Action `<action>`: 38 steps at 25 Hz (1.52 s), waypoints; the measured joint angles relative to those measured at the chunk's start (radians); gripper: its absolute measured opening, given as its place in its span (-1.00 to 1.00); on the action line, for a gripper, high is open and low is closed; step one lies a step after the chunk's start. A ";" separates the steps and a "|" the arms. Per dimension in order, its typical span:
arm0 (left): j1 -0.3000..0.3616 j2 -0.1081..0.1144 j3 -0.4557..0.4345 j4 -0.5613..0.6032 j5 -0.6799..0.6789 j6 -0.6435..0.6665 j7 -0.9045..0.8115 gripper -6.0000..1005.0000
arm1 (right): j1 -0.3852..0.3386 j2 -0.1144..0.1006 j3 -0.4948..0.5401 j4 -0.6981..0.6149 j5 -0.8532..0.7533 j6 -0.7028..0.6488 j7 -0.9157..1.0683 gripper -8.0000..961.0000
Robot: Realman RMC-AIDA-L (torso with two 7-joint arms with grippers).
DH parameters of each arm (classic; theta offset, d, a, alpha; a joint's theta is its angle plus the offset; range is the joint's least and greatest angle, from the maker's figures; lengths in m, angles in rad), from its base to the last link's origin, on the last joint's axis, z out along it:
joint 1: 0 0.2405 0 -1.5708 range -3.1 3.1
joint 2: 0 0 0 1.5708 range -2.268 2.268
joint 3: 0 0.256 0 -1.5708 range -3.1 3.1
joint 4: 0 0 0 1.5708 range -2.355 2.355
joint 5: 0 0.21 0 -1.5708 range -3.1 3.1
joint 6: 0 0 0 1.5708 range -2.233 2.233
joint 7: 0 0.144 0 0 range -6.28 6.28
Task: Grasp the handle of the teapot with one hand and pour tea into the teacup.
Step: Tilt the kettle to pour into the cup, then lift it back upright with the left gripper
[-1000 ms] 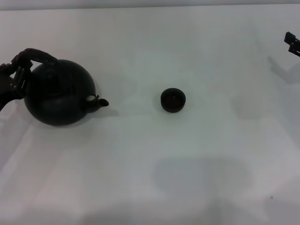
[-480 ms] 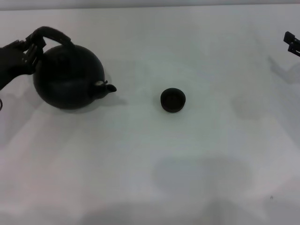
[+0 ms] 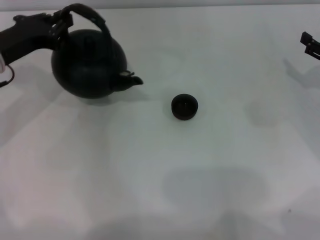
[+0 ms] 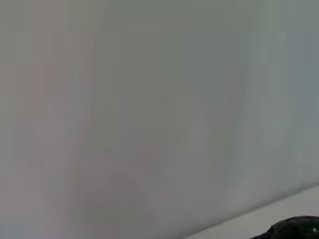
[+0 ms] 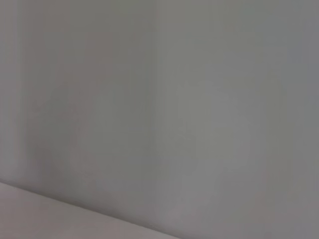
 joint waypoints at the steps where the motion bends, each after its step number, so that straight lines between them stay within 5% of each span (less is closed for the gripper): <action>1: -0.005 -0.001 0.009 0.025 0.031 -0.005 -0.029 -0.67 | 0.001 0.000 0.000 -0.002 0.002 0.001 -0.002 0.81; 18: -0.031 -0.001 0.173 0.304 0.447 -0.057 -0.439 -0.69 | 0.000 0.000 0.002 -0.002 0.051 0.007 -0.004 0.81; 38: -0.138 -0.003 0.308 0.440 0.896 -0.059 -0.807 -0.74 | 0.002 0.000 0.000 -0.012 0.062 0.014 -0.004 0.81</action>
